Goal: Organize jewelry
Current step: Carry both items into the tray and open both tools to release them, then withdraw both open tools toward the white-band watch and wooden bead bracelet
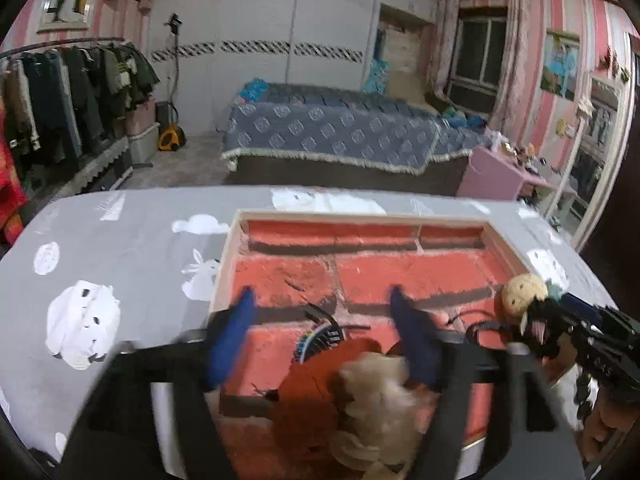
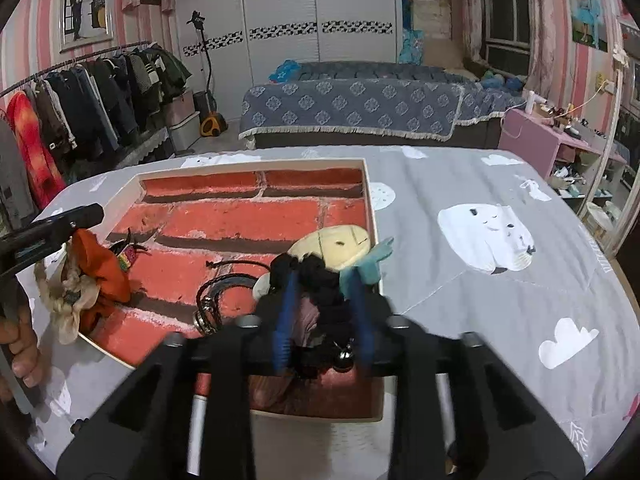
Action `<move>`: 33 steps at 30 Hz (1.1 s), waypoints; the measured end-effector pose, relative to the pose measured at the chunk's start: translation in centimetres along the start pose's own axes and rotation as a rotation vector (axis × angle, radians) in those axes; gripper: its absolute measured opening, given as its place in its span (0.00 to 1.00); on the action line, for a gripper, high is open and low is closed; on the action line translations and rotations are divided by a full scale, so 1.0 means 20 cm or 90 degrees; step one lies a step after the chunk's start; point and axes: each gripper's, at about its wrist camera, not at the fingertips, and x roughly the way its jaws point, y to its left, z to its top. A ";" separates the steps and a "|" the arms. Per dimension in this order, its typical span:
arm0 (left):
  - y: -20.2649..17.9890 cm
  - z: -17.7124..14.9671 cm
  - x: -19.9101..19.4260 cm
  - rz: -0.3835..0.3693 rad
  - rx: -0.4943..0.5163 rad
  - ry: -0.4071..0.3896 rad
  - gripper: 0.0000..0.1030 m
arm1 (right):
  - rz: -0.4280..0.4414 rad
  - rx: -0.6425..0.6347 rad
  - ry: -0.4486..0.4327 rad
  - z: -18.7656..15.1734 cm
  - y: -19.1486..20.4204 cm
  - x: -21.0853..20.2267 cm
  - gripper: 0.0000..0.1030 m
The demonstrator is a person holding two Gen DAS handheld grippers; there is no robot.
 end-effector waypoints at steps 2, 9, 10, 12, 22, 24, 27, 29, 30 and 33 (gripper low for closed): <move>0.00 0.02 -0.03 -0.001 -0.001 -0.005 0.70 | 0.004 0.006 -0.016 0.01 -0.01 -0.03 0.46; 0.08 0.14 -0.25 0.038 -0.010 -0.071 0.75 | 0.008 0.039 -0.070 0.08 -0.09 -0.15 0.53; 0.10 0.15 -0.30 0.044 -0.012 -0.076 0.76 | 0.011 0.045 -0.077 0.09 -0.10 -0.17 0.53; 0.14 0.16 -0.41 0.061 -0.009 -0.086 0.76 | 0.016 0.053 -0.090 0.10 -0.12 -0.22 0.54; 0.36 -0.07 -0.93 0.143 0.011 -0.114 0.84 | 0.045 0.062 -0.132 0.10 -0.15 -0.57 0.65; 0.38 -0.15 -0.98 0.149 0.015 -0.109 0.86 | 0.034 0.040 -0.132 0.03 -0.14 -0.66 0.67; 0.42 -0.33 -1.03 0.160 0.012 -0.095 0.87 | 0.006 0.009 -0.124 -0.10 -0.13 -0.76 0.71; 0.43 -0.43 -1.04 0.165 -0.002 -0.082 0.87 | -0.004 -0.008 -0.105 -0.22 -0.12 -0.82 0.72; 0.44 -0.49 -1.04 0.160 -0.012 -0.073 0.87 | -0.003 -0.010 -0.100 -0.26 -0.12 -0.84 0.73; 0.43 -0.64 -1.06 0.147 -0.004 -0.046 0.87 | -0.004 -0.026 -0.079 -0.44 -0.11 -0.91 0.75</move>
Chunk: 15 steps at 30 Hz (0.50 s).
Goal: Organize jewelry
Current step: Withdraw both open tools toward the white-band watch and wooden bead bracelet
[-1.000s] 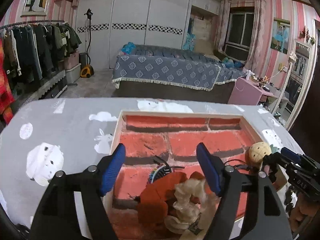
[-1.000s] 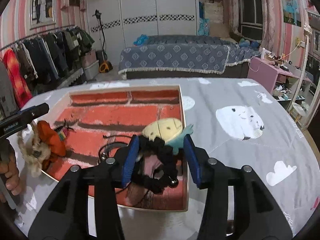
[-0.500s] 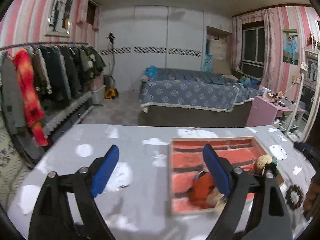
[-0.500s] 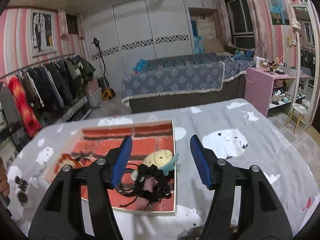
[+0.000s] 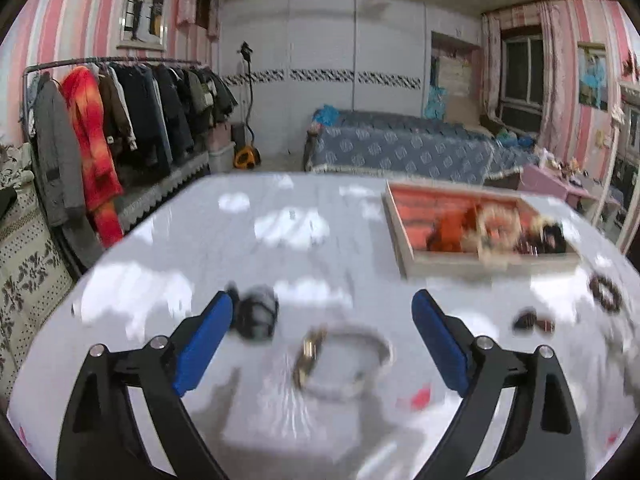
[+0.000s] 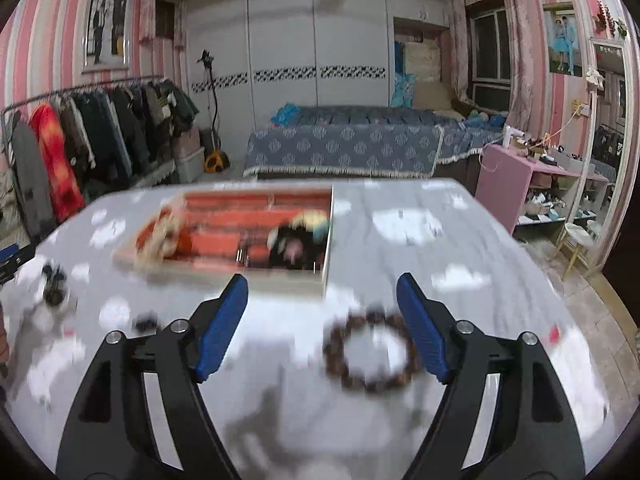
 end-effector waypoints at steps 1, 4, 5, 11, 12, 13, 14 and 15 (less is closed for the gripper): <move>-0.01 -0.05 -0.02 -0.002 0.007 0.006 0.87 | -0.005 -0.007 0.008 -0.06 0.00 -0.03 0.75; 0.00 -0.14 -0.07 0.000 0.014 0.019 0.87 | -0.017 0.007 0.029 -0.17 -0.02 -0.10 0.75; 0.02 -0.16 -0.07 -0.002 0.005 0.022 0.87 | -0.018 0.020 0.036 -0.21 -0.03 -0.13 0.75; 0.12 -0.16 -0.09 0.005 -0.051 0.029 0.91 | -0.030 0.038 0.056 -0.30 -0.07 -0.14 0.75; 0.12 -0.16 -0.09 0.009 -0.050 0.034 0.91 | -0.030 0.043 0.058 -0.30 -0.08 -0.13 0.75; 0.12 -0.15 -0.08 0.010 -0.053 0.040 0.91 | -0.032 0.046 0.062 -0.30 -0.08 -0.12 0.75; 0.12 -0.15 -0.07 0.008 -0.055 0.041 0.91 | -0.033 0.047 0.061 -0.30 -0.09 -0.12 0.75; 0.12 -0.16 -0.08 0.005 -0.055 0.039 0.91 | -0.032 0.047 0.060 -0.30 -0.09 -0.12 0.75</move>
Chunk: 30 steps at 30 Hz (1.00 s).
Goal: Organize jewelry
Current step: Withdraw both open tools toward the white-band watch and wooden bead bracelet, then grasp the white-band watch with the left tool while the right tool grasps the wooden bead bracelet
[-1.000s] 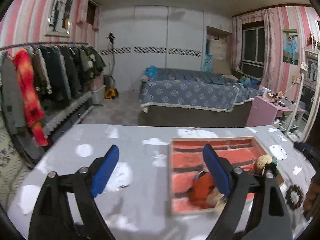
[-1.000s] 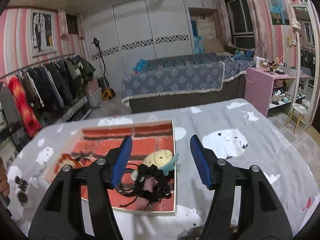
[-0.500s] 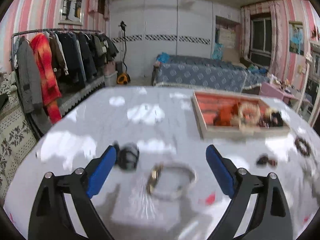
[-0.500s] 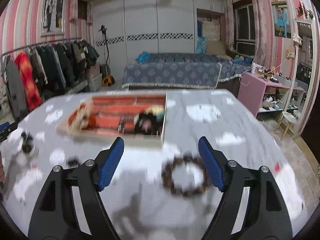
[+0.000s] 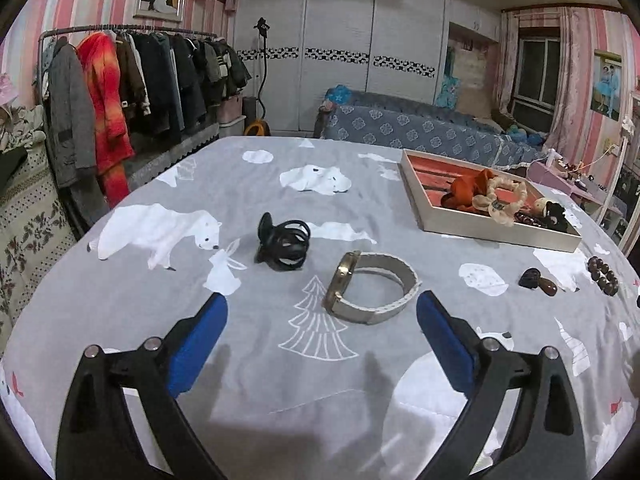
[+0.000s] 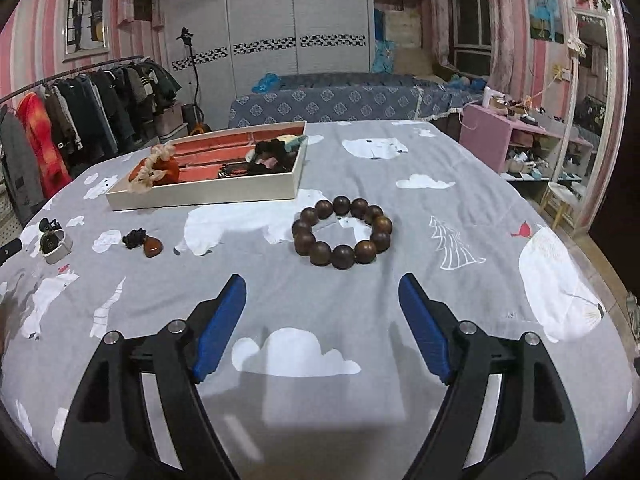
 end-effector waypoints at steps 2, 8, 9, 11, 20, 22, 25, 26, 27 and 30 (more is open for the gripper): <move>-0.02 0.00 0.01 0.002 0.007 0.007 0.91 | 0.000 -0.007 0.004 0.01 0.01 0.01 0.75; -0.01 0.03 0.04 0.005 -0.002 0.017 0.91 | 0.002 -0.015 0.002 0.06 0.04 0.05 0.75; -0.02 0.03 0.04 0.011 0.001 0.022 0.91 | 0.001 -0.017 0.003 0.07 0.04 0.05 0.75; -0.02 0.03 0.06 0.013 0.010 0.029 0.91 | 0.004 -0.022 0.004 0.09 0.06 0.07 0.75; -0.05 0.08 0.17 0.030 0.034 0.067 0.91 | -0.004 -0.032 0.025 0.13 0.12 0.17 0.75; -0.06 0.10 0.19 0.037 0.046 0.072 0.91 | -0.011 -0.035 0.034 0.14 0.12 0.21 0.75; -0.07 0.12 0.23 0.032 0.057 0.069 0.90 | -0.018 -0.042 0.053 0.17 0.12 0.27 0.73; -0.07 0.14 0.25 0.028 0.060 0.071 0.90 | -0.022 -0.047 0.057 0.18 0.12 0.30 0.73; -0.06 0.14 0.26 0.027 0.065 0.071 0.90 | -0.024 -0.053 0.059 0.18 0.12 0.32 0.73; -0.06 0.15 0.33 0.041 0.086 0.084 0.89 | -0.032 -0.059 0.075 0.20 0.12 0.39 0.70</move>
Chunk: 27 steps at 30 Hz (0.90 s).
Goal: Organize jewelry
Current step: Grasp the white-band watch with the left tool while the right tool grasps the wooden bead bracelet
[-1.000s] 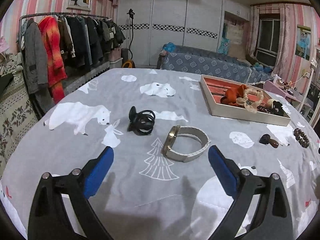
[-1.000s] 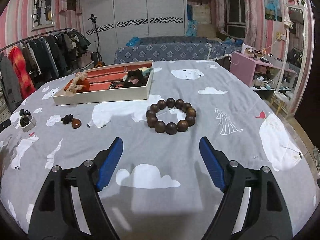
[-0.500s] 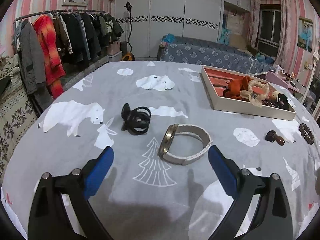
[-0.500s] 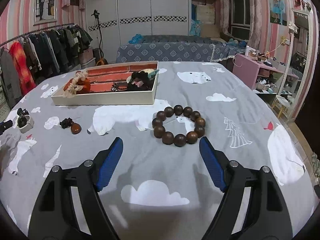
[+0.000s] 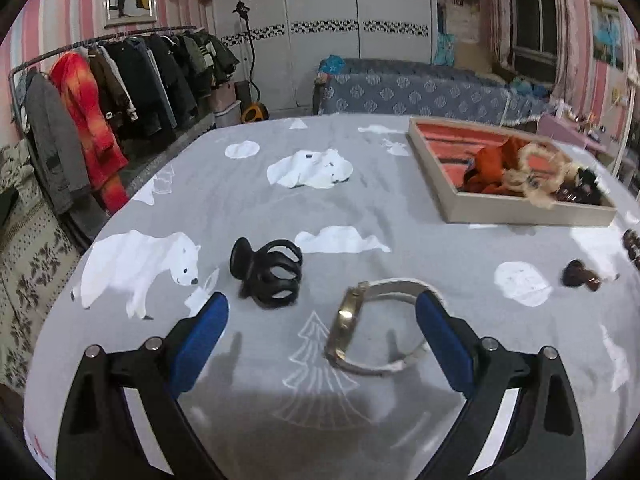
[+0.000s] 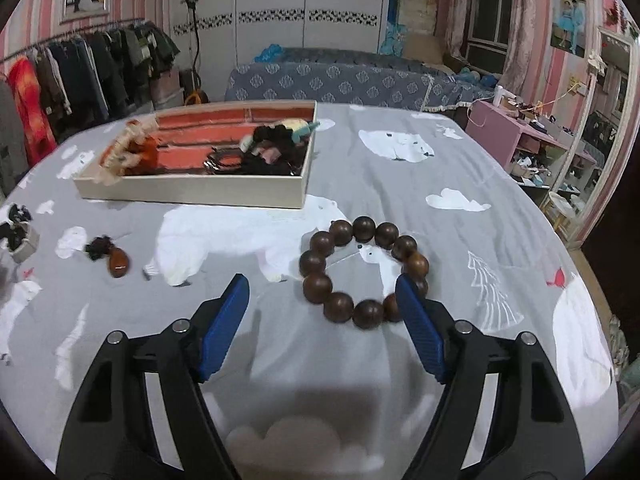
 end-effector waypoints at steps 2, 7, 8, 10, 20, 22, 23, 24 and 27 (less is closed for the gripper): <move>0.00 0.00 0.04 0.001 0.009 0.017 0.83 | 0.008 0.007 0.012 0.02 -0.01 0.05 0.68; -0.01 -0.02 0.15 -0.021 0.016 0.063 0.51 | 0.017 -0.007 0.030 0.09 0.00 0.14 0.66; -0.01 -0.02 0.17 -0.029 0.017 0.074 0.42 | 0.017 -0.011 0.038 0.10 0.00 0.17 0.62; -0.01 -0.02 0.18 -0.045 0.015 0.083 0.34 | 0.015 -0.008 0.073 0.11 0.00 0.25 0.50; -0.07 0.00 0.20 -0.054 0.021 0.076 0.13 | 0.043 -0.007 0.109 0.12 0.01 0.33 0.22; -0.08 0.00 0.20 -0.053 0.022 0.075 0.13 | 0.046 0.005 0.109 0.12 0.01 0.32 0.20; -0.08 0.00 0.19 -0.052 0.019 0.071 0.13 | 0.044 0.004 0.107 0.12 0.01 0.32 0.19; -0.08 0.00 0.18 -0.054 0.015 0.066 0.13 | 0.043 0.002 0.104 0.12 0.01 0.31 0.19; -0.10 0.00 0.11 -0.061 0.013 0.046 0.13 | 0.046 0.009 0.076 0.12 0.02 0.24 0.19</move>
